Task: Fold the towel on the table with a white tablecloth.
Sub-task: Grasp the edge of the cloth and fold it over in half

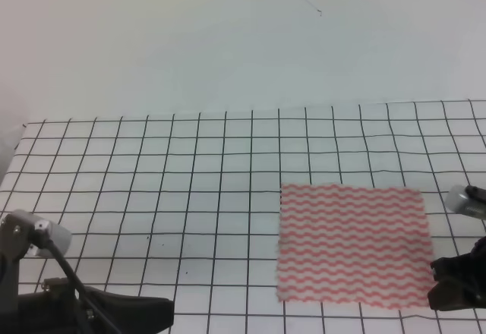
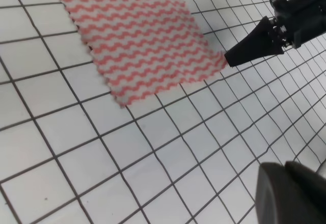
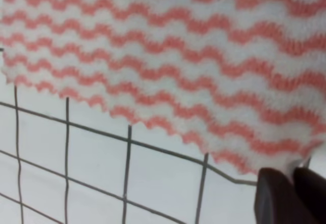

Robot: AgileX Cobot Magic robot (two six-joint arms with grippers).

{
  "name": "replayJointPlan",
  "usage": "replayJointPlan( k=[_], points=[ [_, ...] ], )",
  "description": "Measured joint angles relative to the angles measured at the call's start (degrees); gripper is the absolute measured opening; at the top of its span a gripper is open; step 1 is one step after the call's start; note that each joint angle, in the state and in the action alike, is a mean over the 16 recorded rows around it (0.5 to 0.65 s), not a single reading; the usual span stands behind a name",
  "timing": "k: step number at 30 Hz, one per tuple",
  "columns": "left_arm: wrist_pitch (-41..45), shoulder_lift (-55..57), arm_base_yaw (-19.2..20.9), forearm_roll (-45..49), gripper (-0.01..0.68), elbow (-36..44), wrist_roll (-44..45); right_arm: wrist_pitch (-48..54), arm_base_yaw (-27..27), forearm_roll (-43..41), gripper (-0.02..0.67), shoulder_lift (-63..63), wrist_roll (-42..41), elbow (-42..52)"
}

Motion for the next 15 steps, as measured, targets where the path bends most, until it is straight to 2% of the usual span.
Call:
replayJointPlan(
  k=[15],
  points=[
    [-2.5,0.0,0.0,0.0,0.001,0.0,0.1,0.7,0.0,-0.7,0.063,1.9,-1.8,-7.8]
  ],
)
